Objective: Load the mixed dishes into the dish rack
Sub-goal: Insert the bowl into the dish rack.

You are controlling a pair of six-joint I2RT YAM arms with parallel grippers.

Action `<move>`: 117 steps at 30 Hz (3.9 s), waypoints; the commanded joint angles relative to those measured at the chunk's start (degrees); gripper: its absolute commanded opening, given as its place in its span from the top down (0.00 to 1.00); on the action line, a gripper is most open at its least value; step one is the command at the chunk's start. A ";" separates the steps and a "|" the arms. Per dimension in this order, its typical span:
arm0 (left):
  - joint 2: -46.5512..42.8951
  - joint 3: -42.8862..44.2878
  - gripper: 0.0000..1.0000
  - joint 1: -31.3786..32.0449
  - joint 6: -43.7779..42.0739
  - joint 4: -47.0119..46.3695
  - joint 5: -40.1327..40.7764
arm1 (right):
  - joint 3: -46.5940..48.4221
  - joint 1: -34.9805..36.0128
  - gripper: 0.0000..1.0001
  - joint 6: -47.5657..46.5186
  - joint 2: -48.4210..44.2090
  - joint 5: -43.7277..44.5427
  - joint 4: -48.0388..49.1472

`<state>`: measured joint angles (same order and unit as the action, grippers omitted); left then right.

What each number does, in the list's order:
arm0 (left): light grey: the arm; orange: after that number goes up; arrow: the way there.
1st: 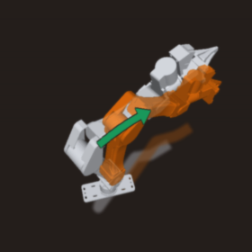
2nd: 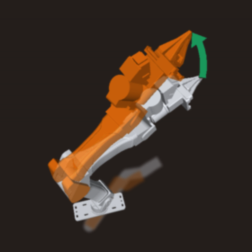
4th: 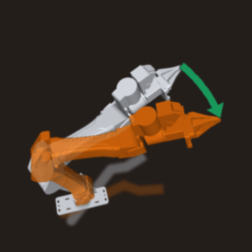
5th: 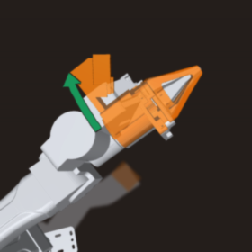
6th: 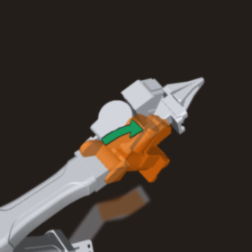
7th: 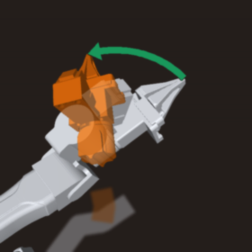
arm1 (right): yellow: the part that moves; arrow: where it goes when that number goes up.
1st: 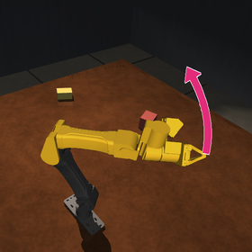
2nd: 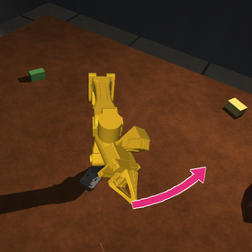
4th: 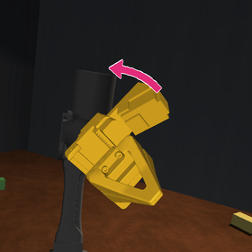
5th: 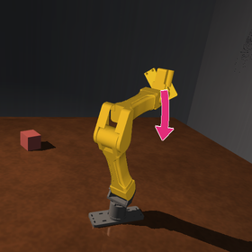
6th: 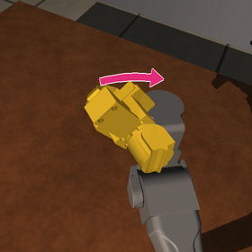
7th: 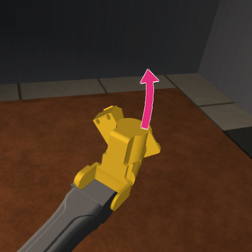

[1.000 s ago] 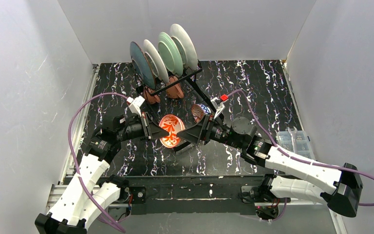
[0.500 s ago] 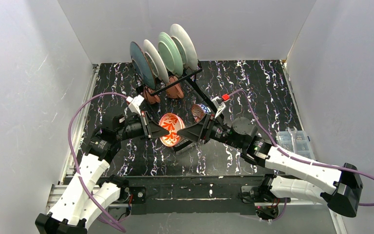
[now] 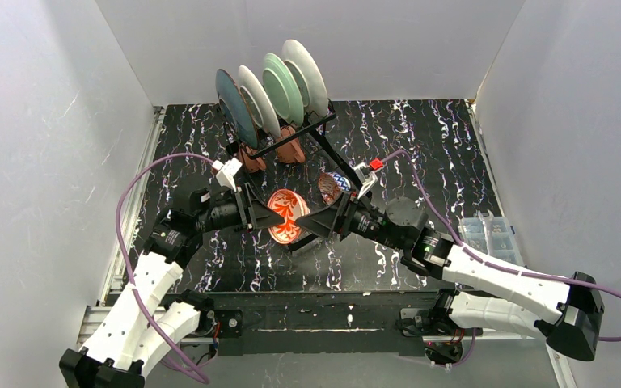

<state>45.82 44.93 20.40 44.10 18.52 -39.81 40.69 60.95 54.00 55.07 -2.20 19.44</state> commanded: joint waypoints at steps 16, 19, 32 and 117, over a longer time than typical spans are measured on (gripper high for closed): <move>-0.25 11.43 0.16 0.00 -15.75 19.49 11.14 | 20.47 0.02 0.76 -23.39 5.58 11.00 -24.83; -0.72 12.18 0.09 0.03 -17.81 21.70 13.55 | 25.05 -0.49 0.77 -27.25 8.91 11.65 -30.74; -2.88 9.20 0.02 0.00 -22.99 25.33 15.99 | 37.55 -5.43 0.78 -42.77 18.47 8.15 -45.28; -7.50 -5.35 0.02 0.01 -19.57 15.05 5.41 | 45.34 -19.20 0.87 -55.62 46.70 -10.23 -47.67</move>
<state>38.22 40.07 20.40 24.91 33.45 -33.43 86.35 42.00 -0.91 102.28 -10.57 -31.55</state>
